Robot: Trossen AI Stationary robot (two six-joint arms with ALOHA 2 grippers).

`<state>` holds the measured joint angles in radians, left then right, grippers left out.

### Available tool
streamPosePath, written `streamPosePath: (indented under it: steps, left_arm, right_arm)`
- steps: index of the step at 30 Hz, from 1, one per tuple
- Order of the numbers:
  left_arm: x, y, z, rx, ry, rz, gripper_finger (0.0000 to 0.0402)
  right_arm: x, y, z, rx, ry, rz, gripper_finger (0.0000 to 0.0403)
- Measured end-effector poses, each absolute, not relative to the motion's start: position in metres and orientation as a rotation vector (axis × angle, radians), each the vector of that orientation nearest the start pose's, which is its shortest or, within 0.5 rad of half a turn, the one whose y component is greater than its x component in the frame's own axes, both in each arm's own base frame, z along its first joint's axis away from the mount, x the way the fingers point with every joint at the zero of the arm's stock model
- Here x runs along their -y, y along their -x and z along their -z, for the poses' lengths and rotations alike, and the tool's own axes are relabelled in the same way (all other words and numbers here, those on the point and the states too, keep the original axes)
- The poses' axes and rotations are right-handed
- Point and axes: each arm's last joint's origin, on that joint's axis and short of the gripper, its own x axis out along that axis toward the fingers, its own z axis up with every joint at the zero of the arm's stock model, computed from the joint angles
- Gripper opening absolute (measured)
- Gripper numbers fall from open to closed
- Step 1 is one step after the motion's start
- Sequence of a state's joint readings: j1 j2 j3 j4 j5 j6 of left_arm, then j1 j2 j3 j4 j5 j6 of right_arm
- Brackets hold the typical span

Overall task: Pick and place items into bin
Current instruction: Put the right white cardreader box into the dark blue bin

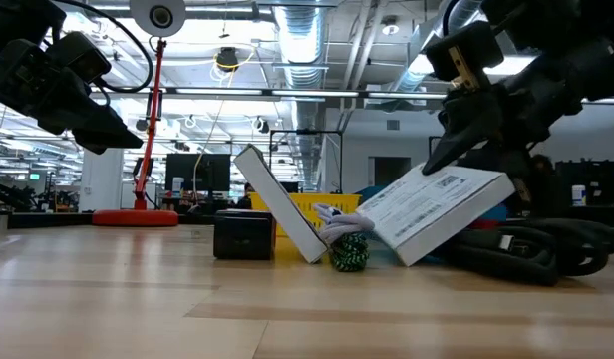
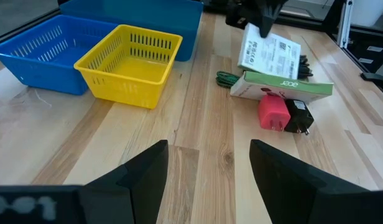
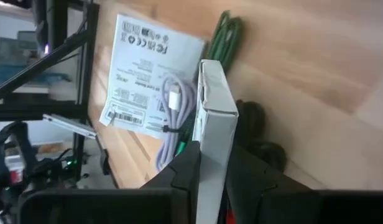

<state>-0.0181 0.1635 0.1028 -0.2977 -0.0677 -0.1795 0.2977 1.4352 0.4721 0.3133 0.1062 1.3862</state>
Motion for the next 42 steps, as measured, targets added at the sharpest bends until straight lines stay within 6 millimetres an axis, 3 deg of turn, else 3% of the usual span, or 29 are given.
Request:
streamPosePath:
  steps: [10,20,36,42]
  left_arm:
    - [0.0,-0.098,-0.158,-0.352,0.163,-0.081,0.0215]
    - [0.0,-0.098,-0.158,-0.353,0.163,-0.081,0.0215]
    - [0.0,-0.098,-0.158,-0.353,0.162,-0.081,0.0215]
    - [0.0,-0.098,-0.158,-0.353,0.163,-0.081,0.0215]
  right_arm:
    - [-0.059,-0.228,-0.168,-0.544,-1.127,0.296,0.0054]
    - [-0.033,-0.223,-0.196,-0.382,-0.964,0.273,0.0054]
    - [0.029,-0.223,-0.222,-0.182,-0.629,0.255,0.0054]
    - [0.056,-0.219,-0.225,-0.268,-0.585,0.328,0.0054]
